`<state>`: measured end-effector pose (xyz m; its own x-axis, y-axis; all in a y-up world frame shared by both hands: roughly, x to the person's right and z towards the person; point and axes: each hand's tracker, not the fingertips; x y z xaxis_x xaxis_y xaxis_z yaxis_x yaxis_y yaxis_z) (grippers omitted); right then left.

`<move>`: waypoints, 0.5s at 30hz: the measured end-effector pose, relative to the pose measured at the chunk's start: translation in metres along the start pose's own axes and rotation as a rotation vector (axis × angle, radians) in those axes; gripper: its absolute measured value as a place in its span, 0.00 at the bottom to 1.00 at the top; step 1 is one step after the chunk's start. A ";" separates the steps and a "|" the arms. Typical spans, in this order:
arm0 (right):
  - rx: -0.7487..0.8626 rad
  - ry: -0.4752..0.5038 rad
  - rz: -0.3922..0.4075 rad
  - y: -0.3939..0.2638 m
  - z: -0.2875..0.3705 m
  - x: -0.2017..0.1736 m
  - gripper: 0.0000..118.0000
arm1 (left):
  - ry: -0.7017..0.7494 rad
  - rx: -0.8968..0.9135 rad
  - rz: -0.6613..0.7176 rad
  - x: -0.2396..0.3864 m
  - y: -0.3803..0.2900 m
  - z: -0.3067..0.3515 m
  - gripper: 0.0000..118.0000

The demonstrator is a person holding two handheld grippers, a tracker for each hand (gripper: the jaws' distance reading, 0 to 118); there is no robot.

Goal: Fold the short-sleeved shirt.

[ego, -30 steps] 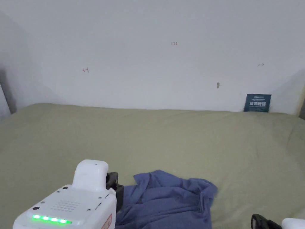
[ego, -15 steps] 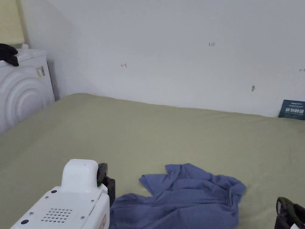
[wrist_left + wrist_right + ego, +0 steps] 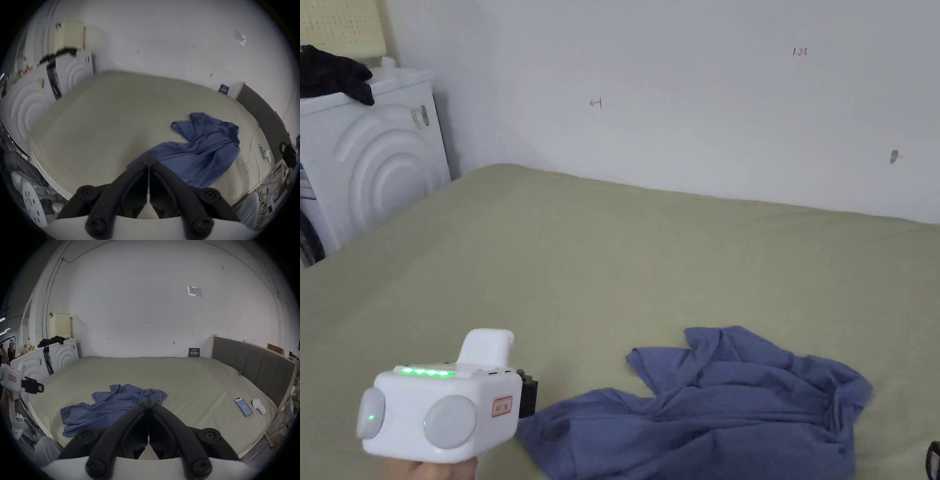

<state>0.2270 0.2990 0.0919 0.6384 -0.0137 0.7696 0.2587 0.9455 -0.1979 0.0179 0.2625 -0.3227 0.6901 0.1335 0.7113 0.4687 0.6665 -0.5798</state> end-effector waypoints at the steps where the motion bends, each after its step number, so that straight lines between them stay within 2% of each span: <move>1: -0.014 0.005 0.003 -0.002 -0.005 -0.001 0.02 | 0.037 -0.027 -0.005 -0.003 0.002 -0.016 0.15; 2: -0.027 0.008 0.000 -0.005 -0.010 -0.002 0.02 | 0.047 -0.088 -0.030 -0.006 0.006 -0.036 0.42; 3: -0.044 0.012 -0.007 -0.008 -0.015 -0.003 0.02 | 0.063 -0.136 -0.026 -0.008 0.008 -0.054 0.87; 4: -0.056 0.016 -0.013 -0.009 -0.019 -0.003 0.02 | 0.067 -0.178 -0.029 -0.009 0.007 -0.070 1.00; 10: -0.106 0.019 -0.007 -0.022 -0.038 -0.003 0.02 | 0.176 -0.287 -0.033 -0.003 -0.002 -0.130 0.99; 11: -0.113 0.021 -0.003 -0.024 -0.039 -0.003 0.02 | 0.197 -0.304 -0.028 -0.005 -0.004 -0.135 0.94; 12: -0.117 0.023 -0.002 -0.025 -0.040 -0.002 0.02 | 0.187 -0.312 -0.031 -0.003 -0.008 -0.140 0.85; 13: -0.122 0.028 -0.004 -0.027 -0.041 -0.002 0.02 | 0.178 -0.309 -0.027 -0.002 -0.011 -0.141 0.85; 14: -0.133 0.032 -0.005 -0.028 -0.042 -0.001 0.02 | 0.204 -0.278 -0.030 0.003 -0.013 -0.134 0.79; 15: -0.143 0.032 -0.005 -0.029 -0.044 -0.001 0.02 | 0.202 -0.268 -0.053 0.009 -0.013 -0.127 0.59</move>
<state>0.2508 0.2573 0.0706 0.6589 -0.0310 0.7516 0.3615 0.8893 -0.2803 0.0877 0.1614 -0.3595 0.7439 -0.0619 0.6654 0.6162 0.4489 -0.6471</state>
